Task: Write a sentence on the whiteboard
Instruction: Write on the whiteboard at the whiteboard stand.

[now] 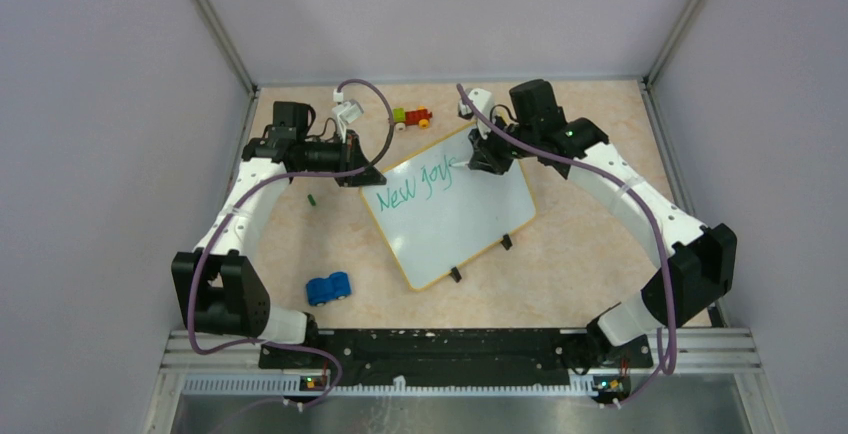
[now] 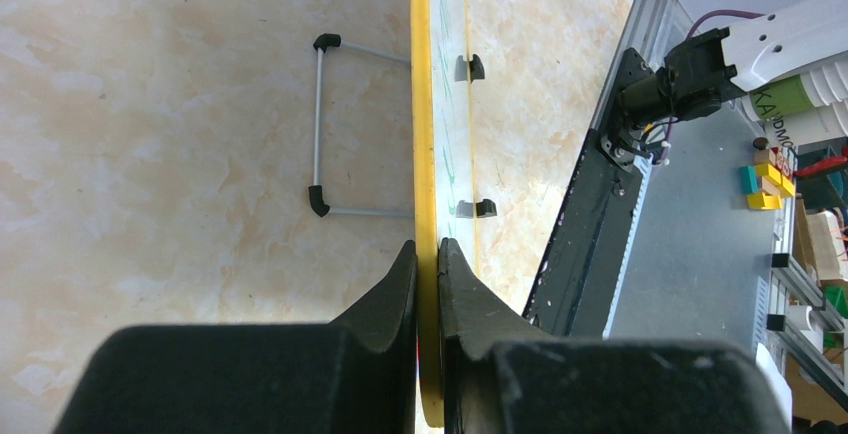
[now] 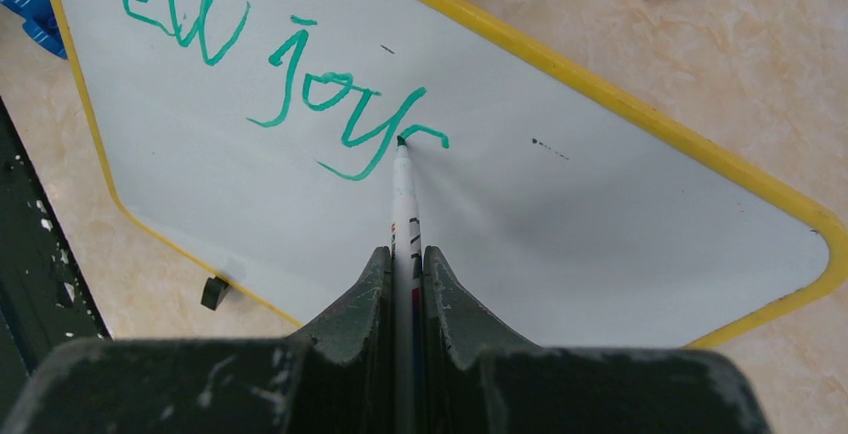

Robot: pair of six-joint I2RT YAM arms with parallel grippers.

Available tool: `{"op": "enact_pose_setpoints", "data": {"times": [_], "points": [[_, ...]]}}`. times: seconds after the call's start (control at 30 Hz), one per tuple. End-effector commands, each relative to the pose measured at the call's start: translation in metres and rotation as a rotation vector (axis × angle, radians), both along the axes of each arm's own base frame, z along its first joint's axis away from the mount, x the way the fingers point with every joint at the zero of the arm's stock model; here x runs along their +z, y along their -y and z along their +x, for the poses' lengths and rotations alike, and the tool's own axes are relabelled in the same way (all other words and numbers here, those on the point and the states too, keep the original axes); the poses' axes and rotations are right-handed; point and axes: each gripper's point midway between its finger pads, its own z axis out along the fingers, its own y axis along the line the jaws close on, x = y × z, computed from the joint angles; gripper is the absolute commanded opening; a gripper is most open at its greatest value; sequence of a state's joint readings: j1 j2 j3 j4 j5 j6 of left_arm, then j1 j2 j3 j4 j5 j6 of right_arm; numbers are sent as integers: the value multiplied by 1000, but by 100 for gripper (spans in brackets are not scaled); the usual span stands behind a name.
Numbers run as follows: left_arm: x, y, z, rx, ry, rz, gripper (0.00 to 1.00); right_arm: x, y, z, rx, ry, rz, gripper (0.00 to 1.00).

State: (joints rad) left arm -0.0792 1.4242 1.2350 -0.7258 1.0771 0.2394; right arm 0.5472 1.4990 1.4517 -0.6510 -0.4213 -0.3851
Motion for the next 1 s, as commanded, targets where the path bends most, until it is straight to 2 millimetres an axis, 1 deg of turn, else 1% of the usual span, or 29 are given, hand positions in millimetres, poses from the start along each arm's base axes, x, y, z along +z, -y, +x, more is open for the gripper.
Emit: {"op": "enact_pose_setpoints", "data": {"times": [0.0,0.13,0.23,0.37,0.47,0.73,0.97], "points": [[1,6,-2,-43,49,12,0,-5,1,-2,11,24,-14,0],[1,5,-2,-43,49,13,0,-10,7,-1,-5,34,-40,0],[0,5,-2,-43,49,14,0,-10,15,4,-33,43,-46,0],[0,5,-2,-42,49,14,0,-5,25,11,-61,53,-41,0],[-1,5,-1,-41,46,15,0,-6,29,13,-72,50,-44,0],[-2,5,-1,-41,45,15,0,-20,31,8,-69,23,-62,0],[-2,5,-1,-40,48,16,0,-28,29,-2,-48,-16,-47,0]]}}
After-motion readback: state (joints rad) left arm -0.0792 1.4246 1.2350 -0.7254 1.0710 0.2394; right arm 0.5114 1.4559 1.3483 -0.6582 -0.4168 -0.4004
